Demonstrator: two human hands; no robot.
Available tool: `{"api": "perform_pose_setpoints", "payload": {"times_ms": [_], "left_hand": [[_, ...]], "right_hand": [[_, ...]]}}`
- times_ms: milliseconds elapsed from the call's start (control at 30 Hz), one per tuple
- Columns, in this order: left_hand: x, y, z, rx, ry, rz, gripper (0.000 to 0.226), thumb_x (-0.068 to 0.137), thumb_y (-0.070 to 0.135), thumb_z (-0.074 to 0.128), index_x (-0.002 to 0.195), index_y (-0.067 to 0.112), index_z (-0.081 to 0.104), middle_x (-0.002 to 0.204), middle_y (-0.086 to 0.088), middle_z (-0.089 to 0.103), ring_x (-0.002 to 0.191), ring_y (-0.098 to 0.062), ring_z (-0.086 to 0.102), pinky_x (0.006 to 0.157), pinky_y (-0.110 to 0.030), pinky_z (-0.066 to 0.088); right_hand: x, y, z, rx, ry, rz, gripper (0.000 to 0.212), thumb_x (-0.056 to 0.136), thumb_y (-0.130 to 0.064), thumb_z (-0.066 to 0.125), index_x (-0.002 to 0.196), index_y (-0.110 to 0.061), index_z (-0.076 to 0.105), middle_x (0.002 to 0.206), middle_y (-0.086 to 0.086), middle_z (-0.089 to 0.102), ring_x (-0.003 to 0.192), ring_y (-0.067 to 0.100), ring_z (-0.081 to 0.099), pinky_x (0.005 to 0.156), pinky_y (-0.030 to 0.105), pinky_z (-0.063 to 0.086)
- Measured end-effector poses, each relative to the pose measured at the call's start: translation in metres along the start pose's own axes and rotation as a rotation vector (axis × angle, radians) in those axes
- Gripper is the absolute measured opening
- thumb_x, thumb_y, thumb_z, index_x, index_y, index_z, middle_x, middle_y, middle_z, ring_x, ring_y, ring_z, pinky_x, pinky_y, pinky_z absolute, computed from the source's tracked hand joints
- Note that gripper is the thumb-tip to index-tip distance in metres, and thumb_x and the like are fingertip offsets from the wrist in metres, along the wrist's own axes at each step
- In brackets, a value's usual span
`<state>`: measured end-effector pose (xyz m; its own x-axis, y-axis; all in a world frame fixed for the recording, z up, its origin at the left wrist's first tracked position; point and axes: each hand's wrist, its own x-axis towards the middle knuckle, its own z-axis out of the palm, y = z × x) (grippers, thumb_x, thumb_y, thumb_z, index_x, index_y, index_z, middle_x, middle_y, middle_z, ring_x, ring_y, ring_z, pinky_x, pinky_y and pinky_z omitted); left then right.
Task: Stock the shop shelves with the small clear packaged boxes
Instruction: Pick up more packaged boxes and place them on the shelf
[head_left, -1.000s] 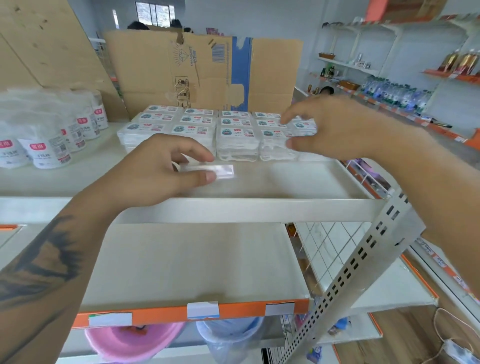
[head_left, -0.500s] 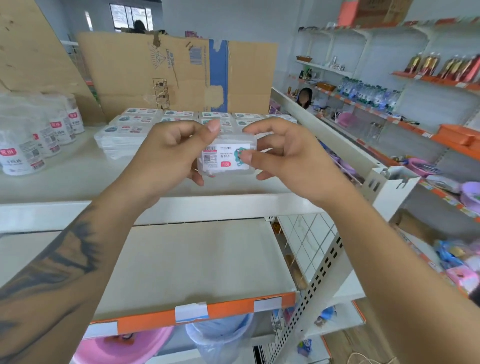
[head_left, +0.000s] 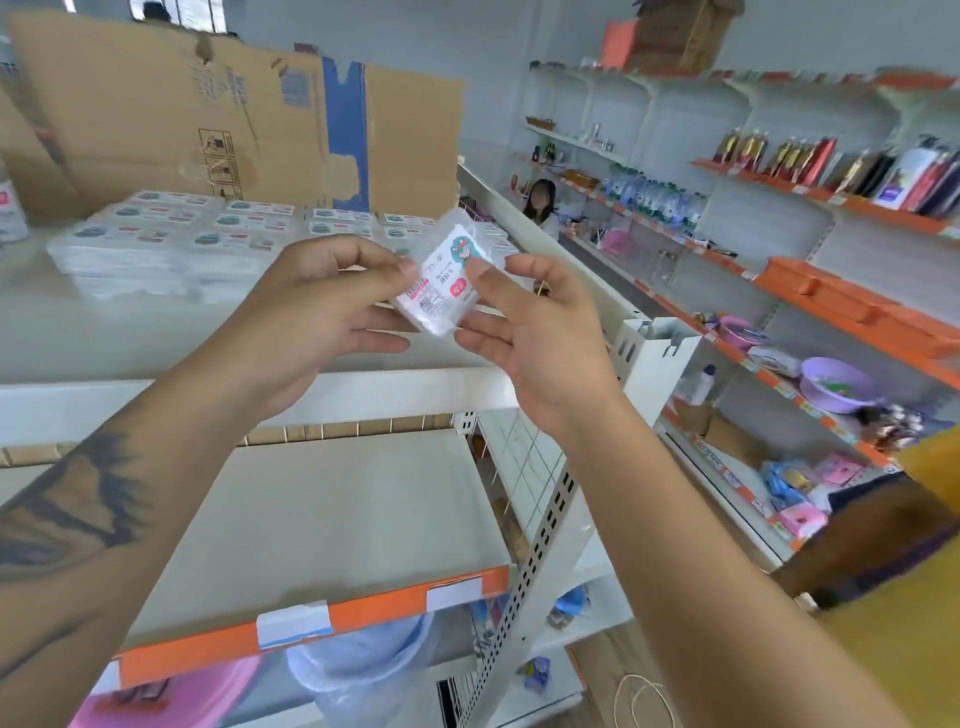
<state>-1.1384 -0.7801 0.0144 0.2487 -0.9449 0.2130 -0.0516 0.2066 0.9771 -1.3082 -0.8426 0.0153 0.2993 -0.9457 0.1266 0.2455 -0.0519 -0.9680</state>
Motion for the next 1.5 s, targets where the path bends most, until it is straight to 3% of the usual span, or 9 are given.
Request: {"api": "perform_pose_setpoints", "payload": {"times_ms": [167, 300, 400, 533, 700, 933, 1100, 1267, 1500], "left_hand": [[-0.003, 0.0, 0.006, 0.206, -0.073, 0.043, 0.048, 0.062, 0.034, 0.096, 0.091, 0.009, 0.066, 0.094, -0.014, 0.077, 0.088, -0.027, 0.074, 0.093, -0.051, 0.059], [0.002, -0.004, 0.013, 0.322, -0.032, 0.143, 0.056, 0.059, 0.055, 0.085, 0.088, 0.011, 0.067, 0.089, -0.012, 0.077, 0.087, -0.029, 0.073, 0.089, -0.057, 0.055], [0.002, -0.011, 0.012, 0.581, -0.047, 0.152, 0.049, 0.068, 0.065, 0.082, 0.097, 0.028, 0.069, 0.101, 0.008, 0.076, 0.099, -0.018, 0.072, 0.094, -0.05, 0.055], [-0.012, -0.016, -0.01, 1.238, -0.058, 0.091, 0.067, 0.082, 0.086, 0.044, 0.13, 0.042, 0.056, 0.134, 0.014, 0.061, 0.121, -0.018, 0.058, 0.102, -0.041, 0.045], [-0.022, -0.035, -0.022, 1.492, -0.063, 0.136, 0.084, 0.084, 0.088, 0.01, 0.141, 0.04, 0.049, 0.145, 0.014, 0.055, 0.132, -0.019, 0.052, 0.102, -0.042, 0.043], [-0.021, -0.037, -0.023, 1.526, -0.038, 0.176, 0.082, 0.085, 0.086, 0.009, 0.141, 0.04, 0.048, 0.145, 0.014, 0.055, 0.134, -0.017, 0.051, 0.101, -0.041, 0.045], [-0.02, -0.041, -0.023, 1.513, -0.005, 0.199, 0.08, 0.087, 0.086, 0.012, 0.14, 0.041, 0.049, 0.145, 0.016, 0.055, 0.133, -0.016, 0.051, 0.1, -0.04, 0.045], [-0.019, -0.044, -0.02, 1.523, 0.019, 0.208, 0.077, 0.088, 0.085, 0.014, 0.14, 0.041, 0.05, 0.144, 0.016, 0.055, 0.132, -0.016, 0.052, 0.099, -0.04, 0.045], [-0.017, -0.044, -0.018, 1.523, 0.026, 0.192, 0.077, 0.088, 0.085, 0.016, 0.139, 0.039, 0.051, 0.142, 0.013, 0.057, 0.13, -0.018, 0.052, 0.1, -0.041, 0.042]], "right_hand": [[0.008, -0.007, -0.003, -0.255, -0.01, -0.139, 0.043, 0.083, -0.031, 0.084, 0.115, -0.015, 0.061, 0.097, 0.006, 0.076, 0.087, 0.024, 0.074, 0.092, 0.053, 0.058], [0.013, -0.016, 0.0, -0.47, -0.074, -0.187, 0.059, 0.073, -0.031, 0.09, 0.124, -0.019, 0.061, 0.105, 0.013, 0.074, 0.088, 0.024, 0.075, 0.086, 0.042, 0.06], [0.025, -0.024, -0.004, -0.677, -0.095, -0.252, 0.057, 0.075, -0.026, 0.088, 0.126, -0.02, 0.063, 0.103, 0.006, 0.072, 0.086, 0.02, 0.072, 0.078, 0.037, 0.06], [0.042, -0.034, -0.016, -1.305, -0.145, -0.37, 0.067, 0.079, -0.031, 0.081, 0.139, -0.022, 0.053, 0.119, -0.002, 0.063, 0.101, 0.016, 0.061, 0.081, 0.028, 0.047], [0.058, -0.02, -0.026, -1.652, -0.282, -0.267, 0.052, 0.083, -0.029, 0.07, 0.133, -0.03, 0.055, 0.126, -0.001, 0.063, 0.112, 0.024, 0.059, 0.089, 0.036, 0.052], [0.068, -0.008, -0.032, -1.63, -0.245, -0.284, 0.036, 0.094, -0.016, 0.061, 0.128, -0.029, 0.064, 0.13, 0.004, 0.06, 0.093, 0.02, 0.053, 0.077, 0.027, 0.043], [0.063, 0.001, -0.033, -1.597, -0.214, -0.326, 0.038, 0.095, -0.012, 0.057, 0.131, -0.024, 0.062, 0.126, 0.007, 0.061, 0.101, 0.023, 0.053, 0.079, 0.029, 0.044], [0.065, 0.013, -0.036, -1.525, -0.166, -0.375, 0.035, 0.096, -0.021, 0.056, 0.13, -0.017, 0.059, 0.125, 0.009, 0.058, 0.11, 0.031, 0.057, 0.077, 0.033, 0.044], [0.058, 0.023, -0.038, -1.387, -0.095, -0.379, 0.043, 0.095, -0.046, 0.059, 0.131, -0.021, 0.061, 0.132, 0.001, 0.06, 0.118, 0.026, 0.059, 0.099, 0.044, 0.049]]}}
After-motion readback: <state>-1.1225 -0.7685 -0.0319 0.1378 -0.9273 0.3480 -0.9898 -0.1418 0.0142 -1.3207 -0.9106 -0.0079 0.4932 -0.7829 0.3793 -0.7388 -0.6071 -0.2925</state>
